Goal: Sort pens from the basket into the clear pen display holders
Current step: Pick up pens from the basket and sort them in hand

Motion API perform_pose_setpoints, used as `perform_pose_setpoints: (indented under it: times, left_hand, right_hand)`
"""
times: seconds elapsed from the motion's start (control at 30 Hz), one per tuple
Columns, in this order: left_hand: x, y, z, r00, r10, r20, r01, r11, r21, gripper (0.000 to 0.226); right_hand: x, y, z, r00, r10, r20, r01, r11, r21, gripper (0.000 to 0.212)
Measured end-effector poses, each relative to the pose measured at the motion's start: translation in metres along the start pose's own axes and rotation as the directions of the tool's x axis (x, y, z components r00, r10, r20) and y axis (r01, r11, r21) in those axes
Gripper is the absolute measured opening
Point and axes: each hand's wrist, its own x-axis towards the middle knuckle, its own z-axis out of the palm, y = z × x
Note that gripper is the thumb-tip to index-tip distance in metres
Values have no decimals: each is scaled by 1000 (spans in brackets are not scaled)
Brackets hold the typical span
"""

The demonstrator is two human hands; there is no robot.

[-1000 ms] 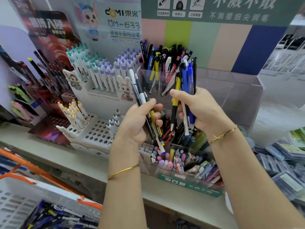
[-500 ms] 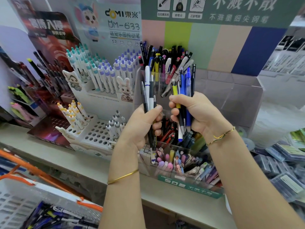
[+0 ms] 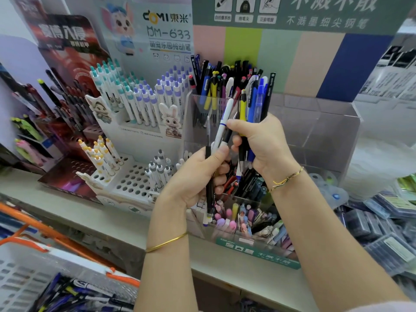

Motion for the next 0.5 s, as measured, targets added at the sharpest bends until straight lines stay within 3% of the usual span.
perform_pose_setpoints:
  times: [0.1, 0.3, 0.4, 0.5]
  left_hand:
    - [1, 1, -2, 997, 17, -69, -27, 989, -146, 19]
    - [5, 1, -7, 945, 56, -322, -135, 965, -226, 17]
    - [7, 4, -3, 878, 130, -461, -252, 944, -214, 15]
    - [7, 8, -7, 772, 189, -607, -314, 943, -107, 15]
  right_hand:
    - [1, -1, -3, 997, -30, -69, 35, 997, 74, 11]
    - [2, -5, -12, 972, -45, -232, 120, 939, 322, 19]
    - [-3, -4, -14, 981, -27, -194, 90, 941, 325, 25]
    - [-9, 0, -21, 985, -18, -169, 45, 987, 157, 13]
